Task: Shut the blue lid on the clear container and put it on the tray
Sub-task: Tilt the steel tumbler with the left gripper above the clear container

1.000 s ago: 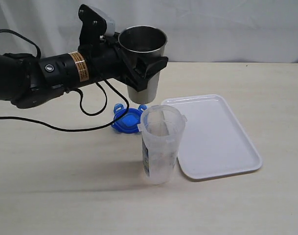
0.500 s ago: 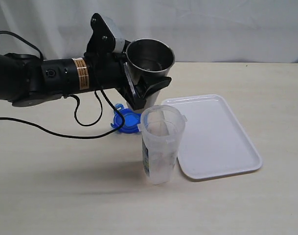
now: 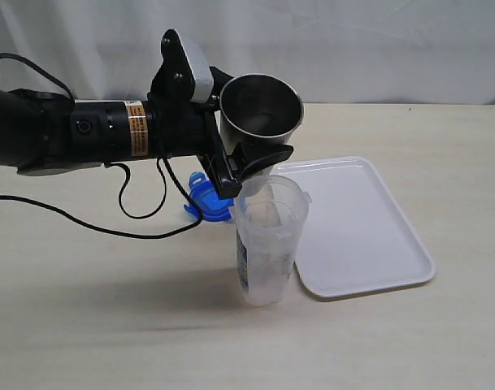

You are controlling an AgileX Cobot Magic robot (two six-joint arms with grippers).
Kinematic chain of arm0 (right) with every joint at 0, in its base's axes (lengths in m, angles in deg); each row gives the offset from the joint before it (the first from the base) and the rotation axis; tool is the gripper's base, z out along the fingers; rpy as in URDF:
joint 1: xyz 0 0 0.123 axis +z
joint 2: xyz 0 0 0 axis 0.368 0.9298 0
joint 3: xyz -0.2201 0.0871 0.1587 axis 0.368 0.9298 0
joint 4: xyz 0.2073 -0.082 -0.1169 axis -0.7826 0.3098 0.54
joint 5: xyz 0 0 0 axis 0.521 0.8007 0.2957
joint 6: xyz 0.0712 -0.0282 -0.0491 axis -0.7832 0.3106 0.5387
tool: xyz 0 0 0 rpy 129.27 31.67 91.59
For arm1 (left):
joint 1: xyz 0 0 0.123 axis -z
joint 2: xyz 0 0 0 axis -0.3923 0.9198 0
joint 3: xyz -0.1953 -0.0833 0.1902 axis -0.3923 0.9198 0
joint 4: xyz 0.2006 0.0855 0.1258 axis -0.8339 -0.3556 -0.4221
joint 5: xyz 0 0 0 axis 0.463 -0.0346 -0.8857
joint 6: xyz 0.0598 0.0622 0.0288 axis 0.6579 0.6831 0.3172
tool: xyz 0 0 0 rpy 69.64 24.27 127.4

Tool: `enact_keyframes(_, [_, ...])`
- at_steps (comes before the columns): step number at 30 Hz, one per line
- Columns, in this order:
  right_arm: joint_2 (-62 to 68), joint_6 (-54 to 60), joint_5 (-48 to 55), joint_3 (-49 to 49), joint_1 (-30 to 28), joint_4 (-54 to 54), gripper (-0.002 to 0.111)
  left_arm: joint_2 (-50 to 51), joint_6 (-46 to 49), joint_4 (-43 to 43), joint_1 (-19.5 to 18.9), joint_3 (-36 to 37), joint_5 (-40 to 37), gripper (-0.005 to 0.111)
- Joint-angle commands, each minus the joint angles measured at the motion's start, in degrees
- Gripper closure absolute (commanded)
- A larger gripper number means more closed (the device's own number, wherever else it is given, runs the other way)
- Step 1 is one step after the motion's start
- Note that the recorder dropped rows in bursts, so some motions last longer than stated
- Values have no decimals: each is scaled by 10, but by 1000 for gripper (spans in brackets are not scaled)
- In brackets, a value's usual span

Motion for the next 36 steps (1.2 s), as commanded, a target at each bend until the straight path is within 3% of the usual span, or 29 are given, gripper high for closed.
enact_keyframes(1, [-2,2,-1,1,-2,1,104,-8,32,17,1,-8,35,107])
enact_keyframes(36, [-2,2,-1,1,-2,1,104,-8,186,17,1,-8,36,107])
